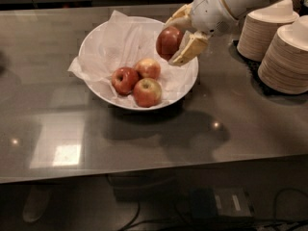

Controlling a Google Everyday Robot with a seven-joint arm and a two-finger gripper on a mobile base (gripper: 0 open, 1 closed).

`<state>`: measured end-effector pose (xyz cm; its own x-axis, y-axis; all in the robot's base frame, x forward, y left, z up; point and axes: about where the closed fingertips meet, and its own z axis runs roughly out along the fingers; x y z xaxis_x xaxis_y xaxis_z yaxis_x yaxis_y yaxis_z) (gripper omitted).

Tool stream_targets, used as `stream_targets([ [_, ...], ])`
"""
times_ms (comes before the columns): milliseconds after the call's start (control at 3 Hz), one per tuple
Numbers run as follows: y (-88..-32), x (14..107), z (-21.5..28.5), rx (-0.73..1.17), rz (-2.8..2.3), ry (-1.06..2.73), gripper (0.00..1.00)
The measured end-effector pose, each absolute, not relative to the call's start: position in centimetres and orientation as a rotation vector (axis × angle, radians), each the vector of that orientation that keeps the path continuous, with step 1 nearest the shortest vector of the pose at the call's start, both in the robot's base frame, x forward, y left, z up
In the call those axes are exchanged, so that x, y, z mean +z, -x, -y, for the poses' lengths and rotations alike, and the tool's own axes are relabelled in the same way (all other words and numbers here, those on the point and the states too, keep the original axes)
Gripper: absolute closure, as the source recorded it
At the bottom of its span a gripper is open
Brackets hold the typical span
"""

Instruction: Pick apple from white bowl

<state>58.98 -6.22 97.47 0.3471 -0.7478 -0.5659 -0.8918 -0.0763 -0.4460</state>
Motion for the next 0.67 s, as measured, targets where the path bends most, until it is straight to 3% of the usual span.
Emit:
stream_targets([
  [667,-58.03,99.47,4.59,0.257,-1.362,1.88,1.0],
])
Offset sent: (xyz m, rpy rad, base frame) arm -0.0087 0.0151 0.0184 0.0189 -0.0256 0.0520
